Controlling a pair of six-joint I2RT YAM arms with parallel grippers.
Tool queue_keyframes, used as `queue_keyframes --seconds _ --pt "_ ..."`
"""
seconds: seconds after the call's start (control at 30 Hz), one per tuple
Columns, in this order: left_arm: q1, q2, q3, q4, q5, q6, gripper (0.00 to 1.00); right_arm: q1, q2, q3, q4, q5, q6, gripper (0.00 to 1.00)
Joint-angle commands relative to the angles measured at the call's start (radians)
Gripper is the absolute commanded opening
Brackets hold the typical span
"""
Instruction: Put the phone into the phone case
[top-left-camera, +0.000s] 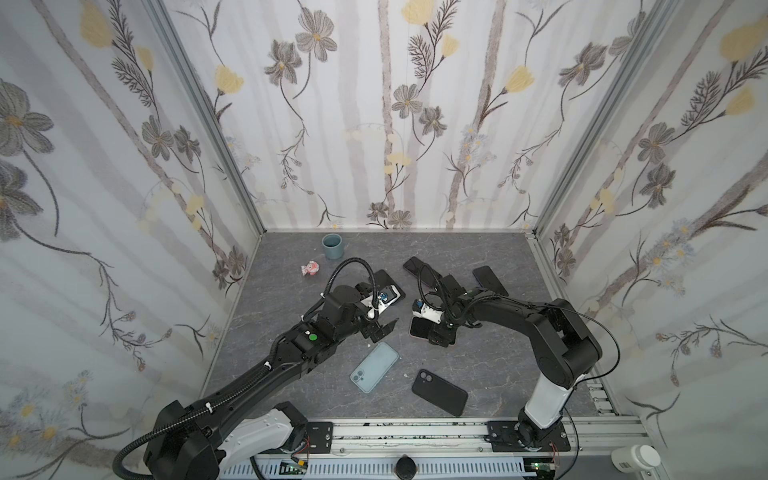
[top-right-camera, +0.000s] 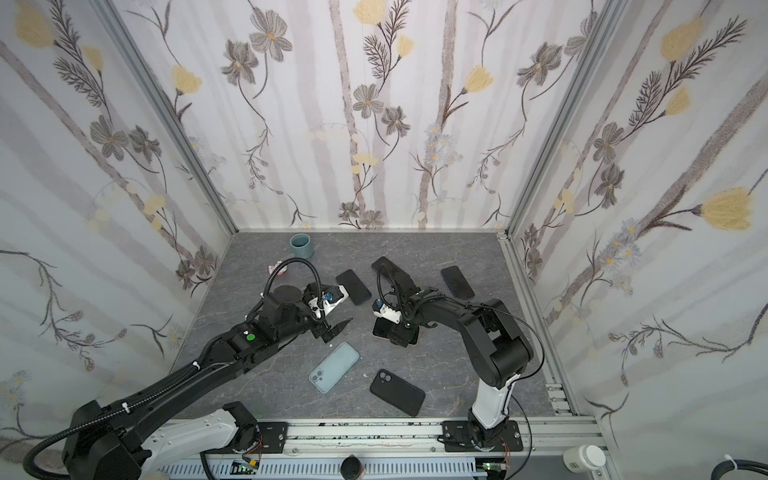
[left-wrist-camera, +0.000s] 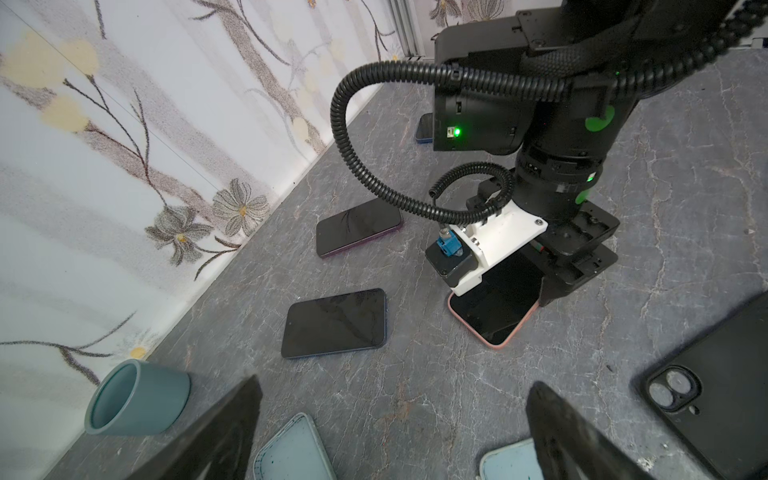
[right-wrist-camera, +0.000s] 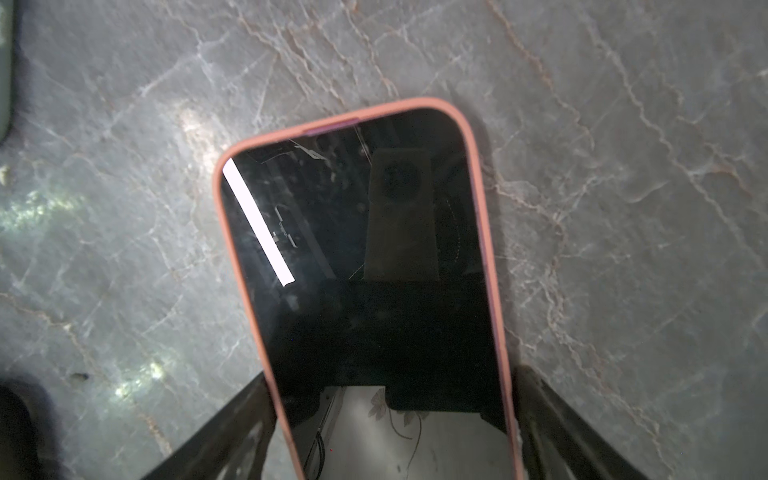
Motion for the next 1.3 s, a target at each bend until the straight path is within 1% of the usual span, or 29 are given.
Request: queue_keyframes --seconds 0.0,0.1,0.17,0.33,0.53,0.67,0.93,1.27 --pt "0.001 0.001 0.003 0.009 -0.013 0.005 1.00 -0.005 -0.006 -0.005 -0.026 0.060 0.074 0.85" --pt "0.001 0.001 0.003 0.010 -0.017 0.006 1.00 -0.014 -0.020 -0.013 -0.025 0.089 0.132 0.84" --pt "0.000 0.003 0.003 0.010 -0.015 0.006 1.00 -0.021 -0.030 -0.024 -0.023 0.104 0.157 0.81" --pt "0.001 0.003 0.003 0.011 -0.018 0.003 1.00 -0.061 -0.042 -0.041 -0.023 0.148 0.234 0.81" --pt "0.000 0.004 0.004 0.011 -0.021 0.002 1.00 -0.150 -0.028 -0.033 -0.025 0.202 0.349 0.81" --pt "0.001 0.005 0.003 0.015 -0.023 0.001 1.00 -0.222 0.000 -0.007 -0.027 0.204 0.436 0.81" --pt "0.001 0.006 0.003 0.018 -0.035 0.000 1.00 -0.310 0.123 0.144 -0.042 0.209 0.594 0.78" --pt "0.001 0.008 0.001 0.024 -0.047 -0.002 1.00 -0.334 0.302 0.409 -0.076 0.209 0.670 0.77"
